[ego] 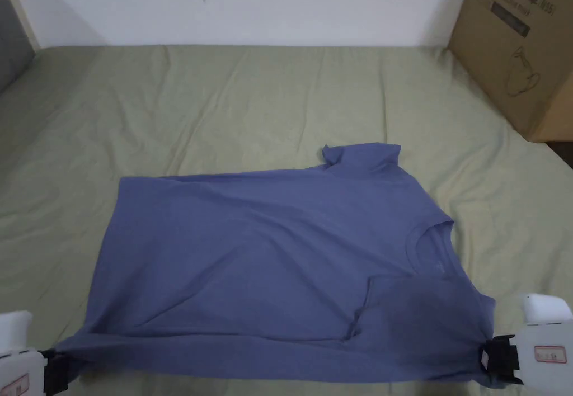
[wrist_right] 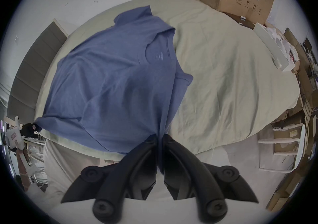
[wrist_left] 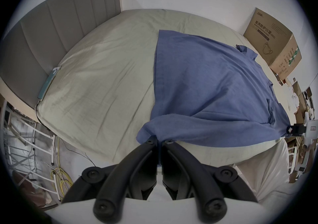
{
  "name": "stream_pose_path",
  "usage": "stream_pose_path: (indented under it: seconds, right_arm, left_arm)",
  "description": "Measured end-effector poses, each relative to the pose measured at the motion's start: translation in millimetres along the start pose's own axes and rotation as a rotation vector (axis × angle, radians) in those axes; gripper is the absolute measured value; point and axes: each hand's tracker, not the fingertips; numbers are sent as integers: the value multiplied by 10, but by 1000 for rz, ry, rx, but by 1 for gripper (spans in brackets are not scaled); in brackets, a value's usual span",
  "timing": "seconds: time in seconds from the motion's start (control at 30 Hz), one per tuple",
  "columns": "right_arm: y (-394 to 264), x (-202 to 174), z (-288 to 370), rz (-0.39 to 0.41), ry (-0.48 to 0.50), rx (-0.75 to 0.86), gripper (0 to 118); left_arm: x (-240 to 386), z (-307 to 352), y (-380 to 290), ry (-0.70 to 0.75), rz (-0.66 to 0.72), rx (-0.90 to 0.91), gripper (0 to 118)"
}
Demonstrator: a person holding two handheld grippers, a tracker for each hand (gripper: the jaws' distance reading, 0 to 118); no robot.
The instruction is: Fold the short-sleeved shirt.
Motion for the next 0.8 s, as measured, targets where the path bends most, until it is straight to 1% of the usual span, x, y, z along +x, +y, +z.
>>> stream_pose_path:
  seconds: [0.13,0.23,0.33,0.4,0.5,0.57,0.6,0.63,0.67,0.7,0.73,0.77,0.8]
  right_arm:
    - [329,31,115,-36,35,35,5]
    - [681,40,26,-44,33,28,5]
    - [1080,55,-268,-46,31,-24,5]
    - [1307,51,-482,-82,29,-58,5]
    - [1552,-61,-698,-68,28,-89,5]
    - [1669,-83,-812,-88,26,-99,6]
    - [1715,-81,-867,-94,40,-104,10]
    - [1756,-83,-901,-91,42,-114,28]
    - [1774,-95,-913,-85,26,-118,75]
    - [1780,-97,-922,-63,-23,-120,97]
    - [1767,-69,-895,-56,-33,-95,99]
    - [1763,-47,-835,-50,-25,-62,99]
    - [1754,-26,-764,-58,-15,-60,99]
  left_arm:
    - [19,-13,263,1,-10,17,3]
    - [47,-118,546,12,-32,8,3]
    - [68,-386,836,13,-59,-14,3]
    - [101,-601,989,28,-78,-45,3]
    - [145,-863,1160,49,-98,-67,3]
    - [144,-1012,1238,51,-85,-89,4]
    - [139,-1061,1265,47,-82,-93,6]
    - [137,-1088,1284,49,-81,-92,18]
    - [132,-1103,1299,51,-82,-93,51]
    - [130,-1097,1307,70,-85,-93,81]
    - [119,-1081,1300,80,-82,-91,104]
    - [92,-1042,1284,74,-81,-88,114]
    - [68,-959,1254,62,-71,-74,111]
